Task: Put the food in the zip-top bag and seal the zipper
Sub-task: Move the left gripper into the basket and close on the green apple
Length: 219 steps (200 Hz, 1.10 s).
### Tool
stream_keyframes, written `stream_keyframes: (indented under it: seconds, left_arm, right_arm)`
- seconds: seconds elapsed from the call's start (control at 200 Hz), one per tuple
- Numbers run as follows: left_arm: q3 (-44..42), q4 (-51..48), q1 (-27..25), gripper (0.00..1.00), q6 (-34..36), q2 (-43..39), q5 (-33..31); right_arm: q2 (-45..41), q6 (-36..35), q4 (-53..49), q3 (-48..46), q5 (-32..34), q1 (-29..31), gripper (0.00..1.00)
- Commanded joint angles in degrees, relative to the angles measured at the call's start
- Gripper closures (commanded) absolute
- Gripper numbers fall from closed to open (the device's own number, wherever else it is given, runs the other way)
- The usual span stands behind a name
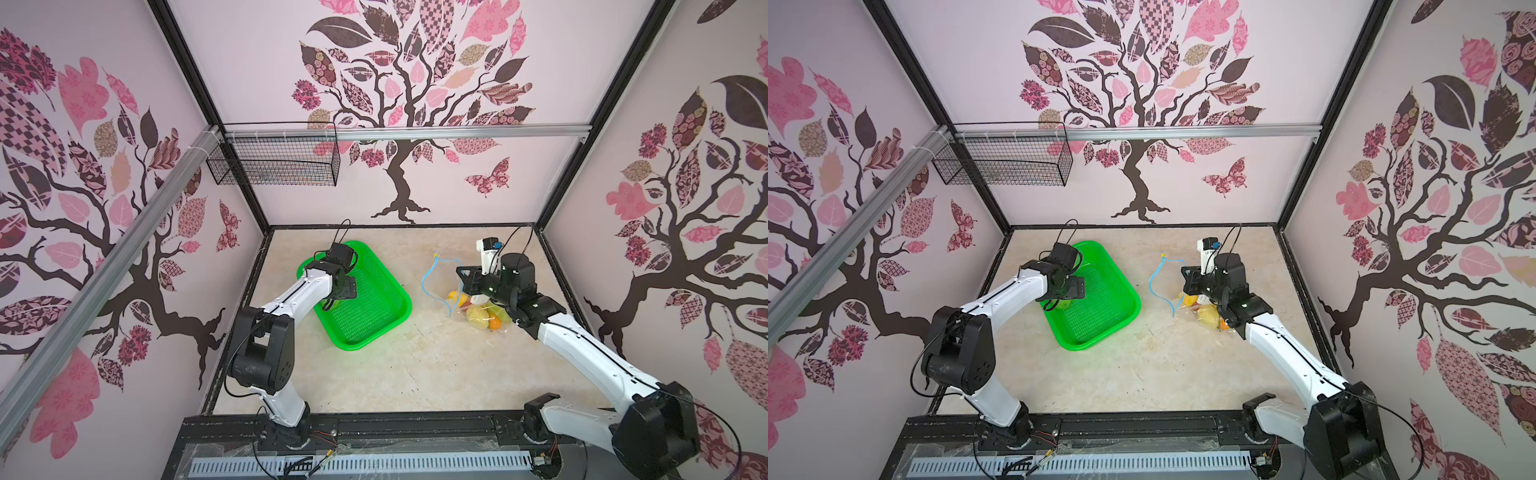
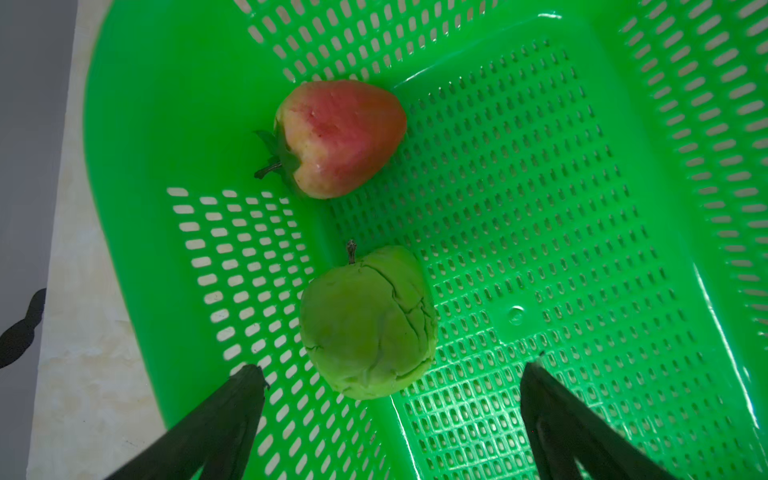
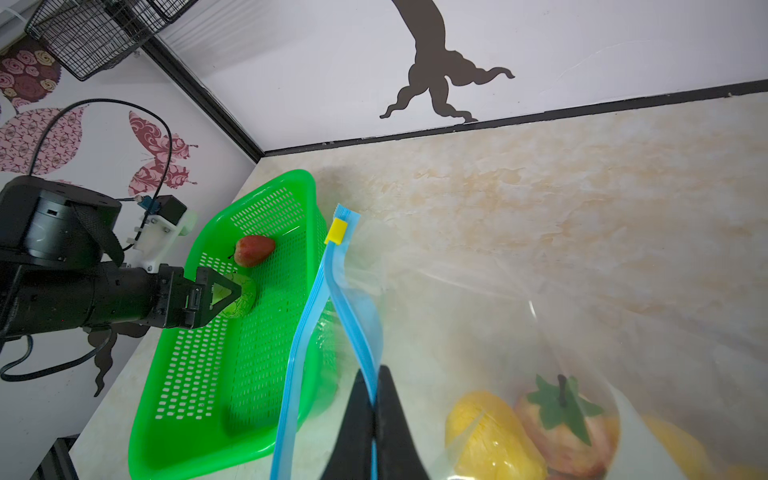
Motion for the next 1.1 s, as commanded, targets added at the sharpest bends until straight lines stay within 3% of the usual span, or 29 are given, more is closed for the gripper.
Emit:
stream_keyframes:
  seconds: [0.0, 0.275, 0.47, 0.76, 1.09]
  left_arm:
    - [1.65, 0.78, -0.10, 0.01, 0.18, 0.92, 1.79]
    - [4.86, 1.92, -1.43, 0.02, 0.38, 5.66, 8.73]
    - [7.56, 1.16, -5.28, 0.02, 1.00, 7.18, 5.80]
    - [6.83, 2.00, -4.21, 0.01, 2.24, 8.13, 4.12]
    - [10.90, 2.16, -3.92, 0.01, 7.37, 13.04, 9.77]
  right_arm:
    - [0.34, -0.86, -0.16, 0.82, 0.93, -0.07, 1.00]
    - [-0.35, -1.13, -0.40, 1.06, 1.26, -0.11, 1.00]
    - [-0.44, -1.25, -0.57, 0.86, 1.52, -0.12, 1.00]
    - [-0.43, -1.23, -0.31, 0.69, 1.64, -0.10, 1.00]
    - [-0.80, -1.22, -0.57, 0.69, 1.68, -0.08, 1.00]
